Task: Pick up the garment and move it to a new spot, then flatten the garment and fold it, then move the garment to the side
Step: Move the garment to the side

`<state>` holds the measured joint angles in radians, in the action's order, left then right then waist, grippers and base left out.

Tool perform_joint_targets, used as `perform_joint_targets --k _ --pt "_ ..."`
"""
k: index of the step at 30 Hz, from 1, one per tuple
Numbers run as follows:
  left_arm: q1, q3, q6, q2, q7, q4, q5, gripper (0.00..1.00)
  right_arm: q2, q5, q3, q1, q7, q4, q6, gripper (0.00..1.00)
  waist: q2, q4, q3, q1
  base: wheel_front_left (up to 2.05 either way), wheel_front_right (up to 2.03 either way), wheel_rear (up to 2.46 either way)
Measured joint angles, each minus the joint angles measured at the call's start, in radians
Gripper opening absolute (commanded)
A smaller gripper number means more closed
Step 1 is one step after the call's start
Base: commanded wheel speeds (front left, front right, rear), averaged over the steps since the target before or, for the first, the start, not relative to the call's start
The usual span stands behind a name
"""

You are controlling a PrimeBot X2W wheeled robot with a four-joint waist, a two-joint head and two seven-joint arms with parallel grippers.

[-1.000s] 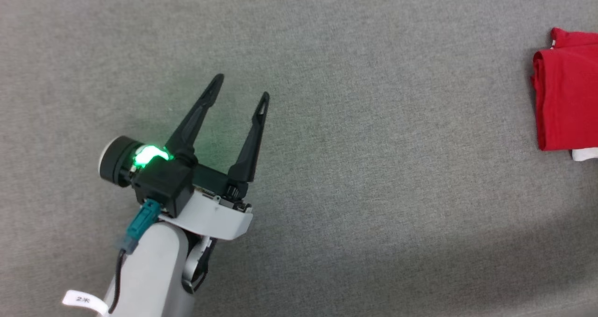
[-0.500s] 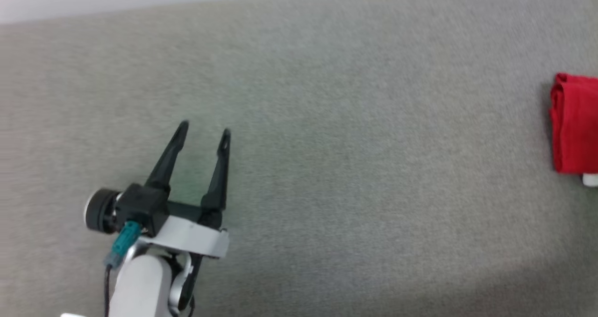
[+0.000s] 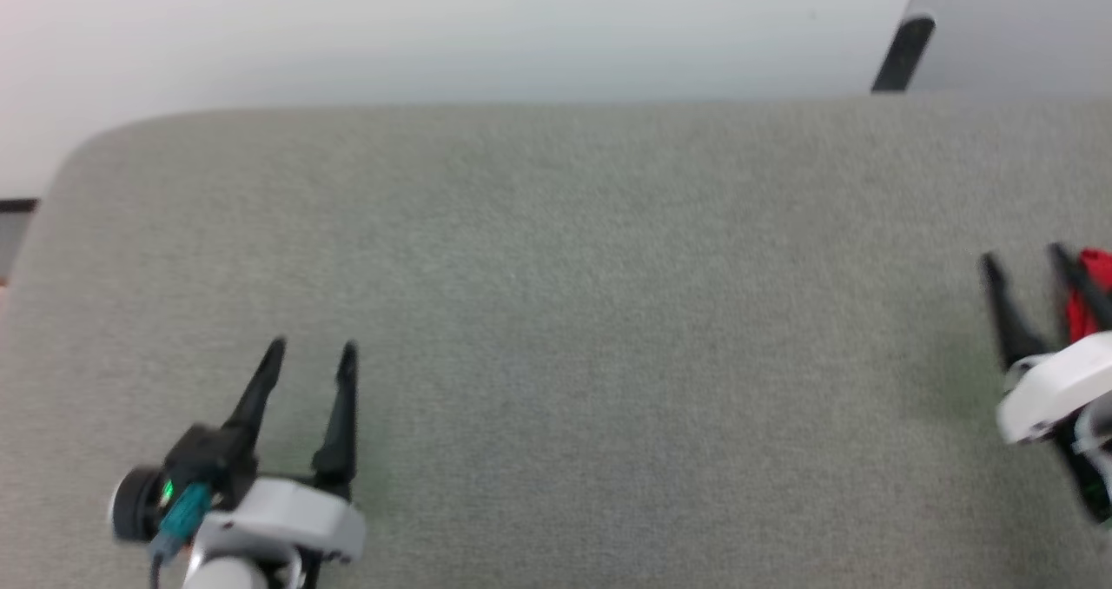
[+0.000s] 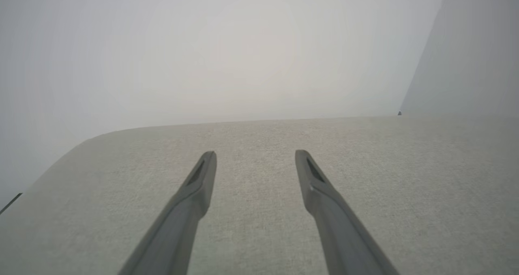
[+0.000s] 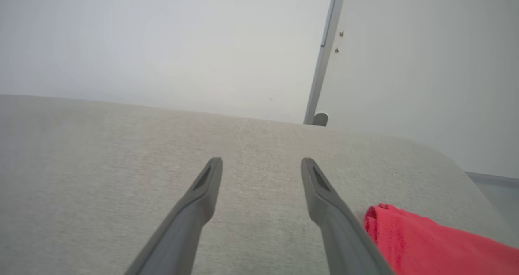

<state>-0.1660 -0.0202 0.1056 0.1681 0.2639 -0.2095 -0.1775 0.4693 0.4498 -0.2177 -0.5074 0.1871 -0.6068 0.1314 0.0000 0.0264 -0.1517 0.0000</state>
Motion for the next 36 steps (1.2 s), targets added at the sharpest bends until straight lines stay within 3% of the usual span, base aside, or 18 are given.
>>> perform_joint_targets --k 7,12,29,36 --pt "0.078 0.04 -0.009 0.001 0.0 -0.017 -0.007 1.0 -0.087 -0.01 -0.013 0.098 0.03 0.086 0.0 1.0 0.0 0.028 0.079 0.0 0.0 0.0 0.0" --pt "0.11 0.053 -0.009 -0.011 0.0 -0.016 -0.007 1.0 -0.112 -0.024 -0.007 0.154 0.031 0.143 0.0 1.0 0.0 0.029 0.108 0.0 0.0 0.0 0.0" --pt "0.259 0.086 -0.009 -0.052 0.0 0.135 -0.002 1.0 -0.203 -0.075 0.166 0.455 -0.034 0.428 0.0 1.0 0.0 0.005 0.117 0.0 0.0 0.0 0.0" --pt "0.295 0.091 -0.008 -0.062 0.0 0.176 -0.008 1.0 -0.215 -0.09 0.212 0.5 -0.086 0.515 0.0 1.0 0.0 0.003 0.118 0.0 0.0 0.0 0.0"
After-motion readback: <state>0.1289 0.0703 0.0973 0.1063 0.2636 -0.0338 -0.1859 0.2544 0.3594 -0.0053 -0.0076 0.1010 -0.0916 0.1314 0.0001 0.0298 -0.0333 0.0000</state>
